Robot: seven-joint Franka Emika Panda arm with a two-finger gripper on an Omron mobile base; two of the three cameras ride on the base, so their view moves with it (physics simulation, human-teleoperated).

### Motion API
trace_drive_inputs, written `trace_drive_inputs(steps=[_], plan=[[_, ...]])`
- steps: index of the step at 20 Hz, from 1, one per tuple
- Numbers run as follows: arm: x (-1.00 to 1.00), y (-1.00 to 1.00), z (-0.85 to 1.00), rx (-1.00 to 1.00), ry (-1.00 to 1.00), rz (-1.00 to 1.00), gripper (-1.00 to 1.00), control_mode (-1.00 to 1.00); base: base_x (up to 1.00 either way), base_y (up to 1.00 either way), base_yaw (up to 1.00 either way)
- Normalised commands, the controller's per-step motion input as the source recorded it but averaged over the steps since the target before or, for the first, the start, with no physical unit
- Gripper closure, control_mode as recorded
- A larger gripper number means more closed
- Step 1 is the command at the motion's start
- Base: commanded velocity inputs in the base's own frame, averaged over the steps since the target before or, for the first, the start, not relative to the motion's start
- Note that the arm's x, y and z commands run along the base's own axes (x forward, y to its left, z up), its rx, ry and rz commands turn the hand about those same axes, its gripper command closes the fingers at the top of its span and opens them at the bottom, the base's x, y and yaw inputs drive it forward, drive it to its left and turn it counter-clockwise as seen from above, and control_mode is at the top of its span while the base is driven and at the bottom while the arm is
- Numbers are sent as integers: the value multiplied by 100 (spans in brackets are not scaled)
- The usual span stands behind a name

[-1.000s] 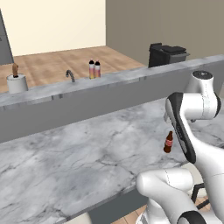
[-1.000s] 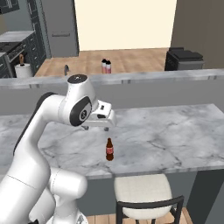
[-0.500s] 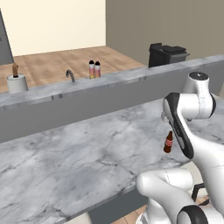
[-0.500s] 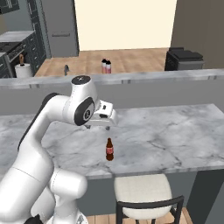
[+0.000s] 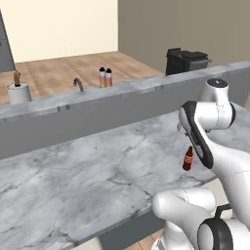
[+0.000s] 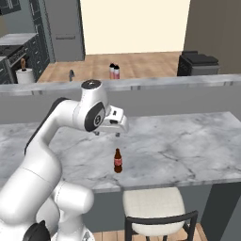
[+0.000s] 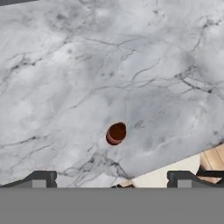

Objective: Place the large bottle from the dining counter next to the other large bottle outside the sink, and place the small bottle from the dining counter next to the other small bottle inside the sink.

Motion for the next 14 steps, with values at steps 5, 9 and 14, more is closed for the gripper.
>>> trace_drive_inputs(steps=[5, 9, 14], plan=[[9, -2, -15, 1, 0, 0, -100, -100, 0, 0, 0], [0, -9, -19, 2, 0, 0, -100, -100, 0, 0, 0], [3, -9, -15, 2, 0, 0, -100, -100, 0, 0, 0]])
